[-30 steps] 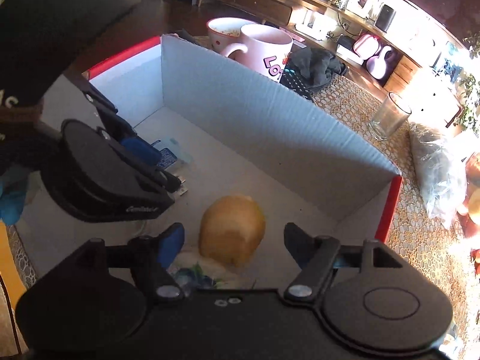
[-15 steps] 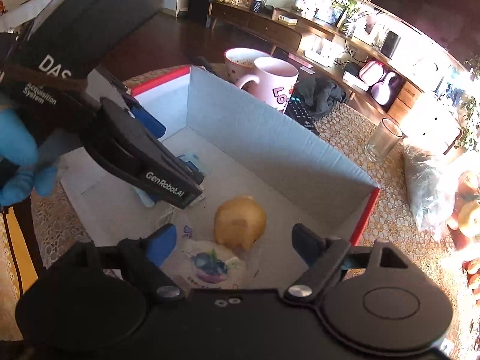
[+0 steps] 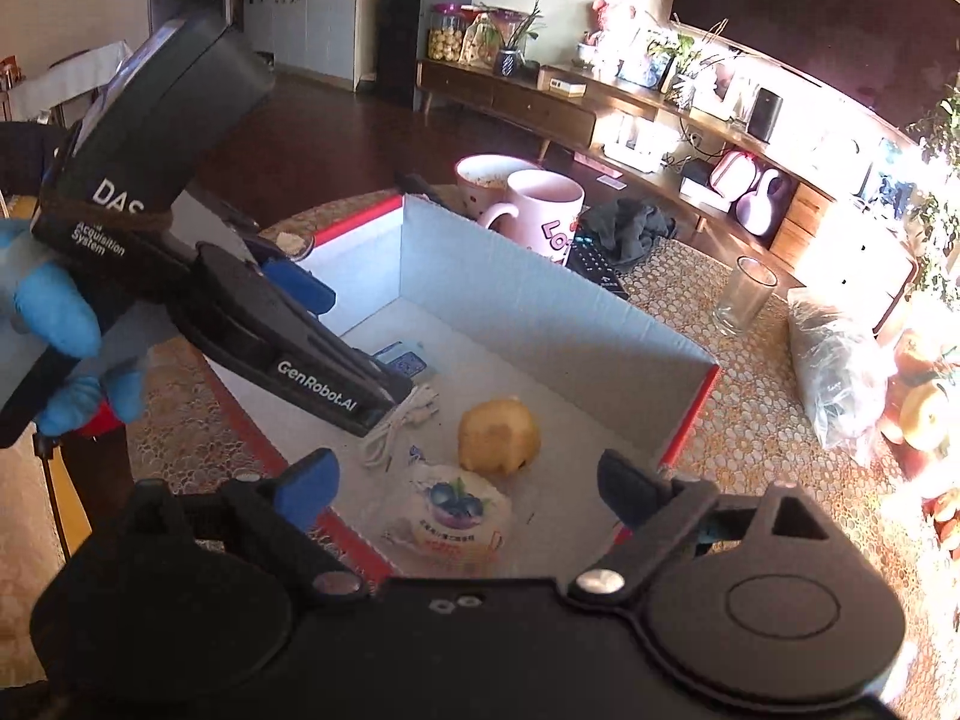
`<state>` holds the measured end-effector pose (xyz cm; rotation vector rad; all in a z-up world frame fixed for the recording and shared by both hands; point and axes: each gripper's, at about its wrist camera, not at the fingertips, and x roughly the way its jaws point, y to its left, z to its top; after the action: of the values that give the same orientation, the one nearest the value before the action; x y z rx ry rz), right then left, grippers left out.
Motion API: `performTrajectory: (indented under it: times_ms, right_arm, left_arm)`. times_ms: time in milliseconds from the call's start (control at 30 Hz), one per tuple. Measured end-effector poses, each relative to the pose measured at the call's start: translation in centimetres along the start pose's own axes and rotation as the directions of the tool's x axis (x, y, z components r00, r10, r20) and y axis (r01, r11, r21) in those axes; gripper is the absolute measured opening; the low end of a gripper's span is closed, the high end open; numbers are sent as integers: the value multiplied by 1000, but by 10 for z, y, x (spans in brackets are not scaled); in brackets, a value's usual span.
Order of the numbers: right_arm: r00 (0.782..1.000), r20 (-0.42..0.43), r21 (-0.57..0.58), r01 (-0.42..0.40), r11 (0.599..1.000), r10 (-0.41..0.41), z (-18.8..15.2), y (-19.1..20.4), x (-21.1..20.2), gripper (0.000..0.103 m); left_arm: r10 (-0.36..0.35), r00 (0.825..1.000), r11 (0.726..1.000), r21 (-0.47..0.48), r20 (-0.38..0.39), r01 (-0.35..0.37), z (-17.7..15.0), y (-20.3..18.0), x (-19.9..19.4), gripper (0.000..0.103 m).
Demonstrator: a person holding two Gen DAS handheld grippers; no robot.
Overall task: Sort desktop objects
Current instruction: 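Withdraw both tools from the box back toward the table items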
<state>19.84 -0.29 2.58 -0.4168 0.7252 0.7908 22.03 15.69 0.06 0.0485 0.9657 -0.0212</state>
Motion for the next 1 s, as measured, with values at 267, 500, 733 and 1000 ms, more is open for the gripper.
performTrajectory:
  times_ms: [267,500,733,1000]
  right_arm:
    - [998,60,68,16,998,-20,-20,-5,-36,96]
    - [993,105,128,36,991,-50,-41,-11,-68,96]
    - [982,164,182,59,982,-90,-61,-14,-100,96]
    - [974,190,240,72,968,-120,-88,-19,-127,96]
  left_arm:
    - [-10,999,1000,-29,40,11,-15,-11,-20,88]
    - [-20,995,998,-62,94,26,-30,-21,-40,103]
    - [-28,989,998,-55,142,36,-46,-45,-66,103]
    - [-20,980,998,-50,199,30,-64,-76,-92,103]
